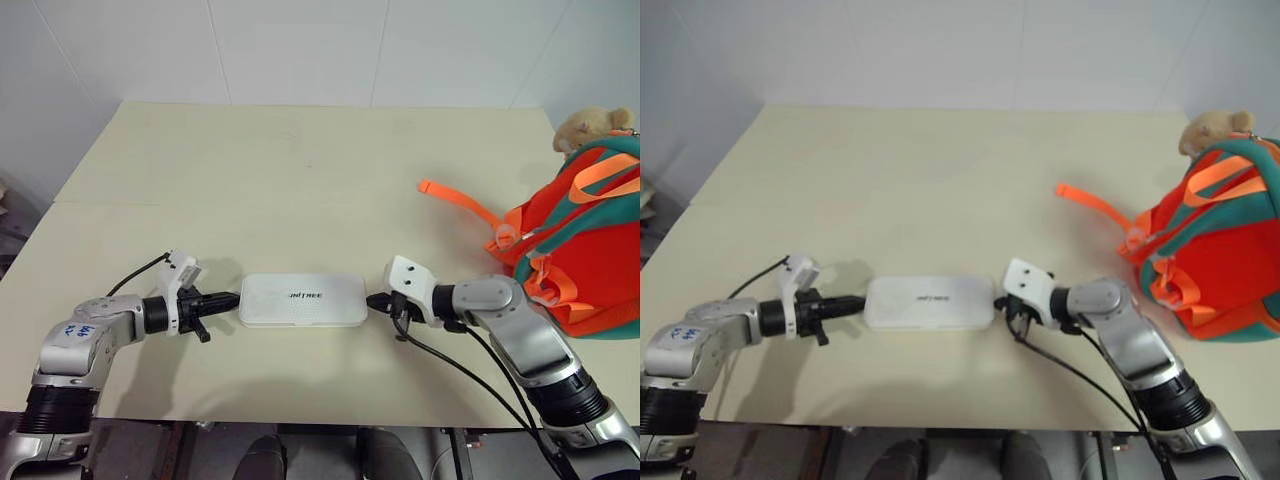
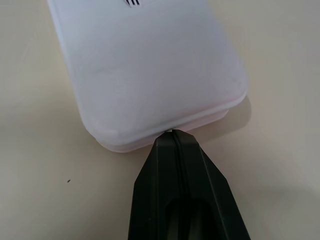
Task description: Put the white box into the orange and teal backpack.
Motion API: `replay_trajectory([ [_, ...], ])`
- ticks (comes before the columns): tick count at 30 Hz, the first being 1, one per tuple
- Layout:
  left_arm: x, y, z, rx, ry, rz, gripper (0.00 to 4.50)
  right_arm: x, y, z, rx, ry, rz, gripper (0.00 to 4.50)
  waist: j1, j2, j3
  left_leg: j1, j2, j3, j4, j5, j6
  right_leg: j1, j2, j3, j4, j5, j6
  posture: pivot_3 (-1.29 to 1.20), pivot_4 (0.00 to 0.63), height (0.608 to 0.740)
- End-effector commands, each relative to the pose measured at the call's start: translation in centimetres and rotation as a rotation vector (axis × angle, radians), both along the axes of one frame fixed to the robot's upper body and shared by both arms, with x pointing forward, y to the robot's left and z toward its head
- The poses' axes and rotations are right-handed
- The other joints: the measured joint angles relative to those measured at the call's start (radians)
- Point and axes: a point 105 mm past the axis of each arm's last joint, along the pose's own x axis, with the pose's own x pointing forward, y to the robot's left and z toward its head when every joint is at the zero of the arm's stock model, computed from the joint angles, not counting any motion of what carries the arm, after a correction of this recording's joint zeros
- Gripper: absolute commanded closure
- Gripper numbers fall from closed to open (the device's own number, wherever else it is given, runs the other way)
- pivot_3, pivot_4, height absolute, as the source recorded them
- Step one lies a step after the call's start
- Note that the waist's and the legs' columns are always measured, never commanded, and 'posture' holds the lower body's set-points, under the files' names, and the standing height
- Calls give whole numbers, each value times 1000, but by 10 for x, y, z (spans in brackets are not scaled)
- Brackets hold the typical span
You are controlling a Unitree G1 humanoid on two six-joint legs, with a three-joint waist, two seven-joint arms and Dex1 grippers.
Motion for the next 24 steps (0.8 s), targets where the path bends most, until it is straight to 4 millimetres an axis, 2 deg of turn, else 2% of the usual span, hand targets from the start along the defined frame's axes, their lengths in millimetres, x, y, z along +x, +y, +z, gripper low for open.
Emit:
replay_trajectory([
  [1, -7, -29, 2, -47, -2, -142, 4500, -18, 26, 10, 48, -17, 139, 4381, 5, 0, 0, 0, 0, 0, 0, 0, 0, 0, 0, 0, 0, 0, 0, 0, 150, 740],
  [13, -7, -26, 1, -34, 4, -146, 4500, -16, 22, 8, 25, -22, 123, 4381, 10, 0, 0, 0, 0, 0, 0, 0, 0, 0, 0, 0, 0, 0, 0, 0, 150, 740],
  [17, -2, -20, 8, -50, -24, -107, 4500, -9, 9, 5, -21, -28, 74, 4381, 10, 0, 0, 0, 0, 0, 0, 0, 0, 0, 0, 0, 0, 0, 0, 0, 150, 740],
  [24, 3, 6, 10, 9, -71, -47, 4500, 5, -15, 12, -55, -71, -2, 4381, 11, 0, 0, 0, 0, 0, 0, 0, 0, 0, 0, 0, 0, 0, 0, 0, 150, 740],
])
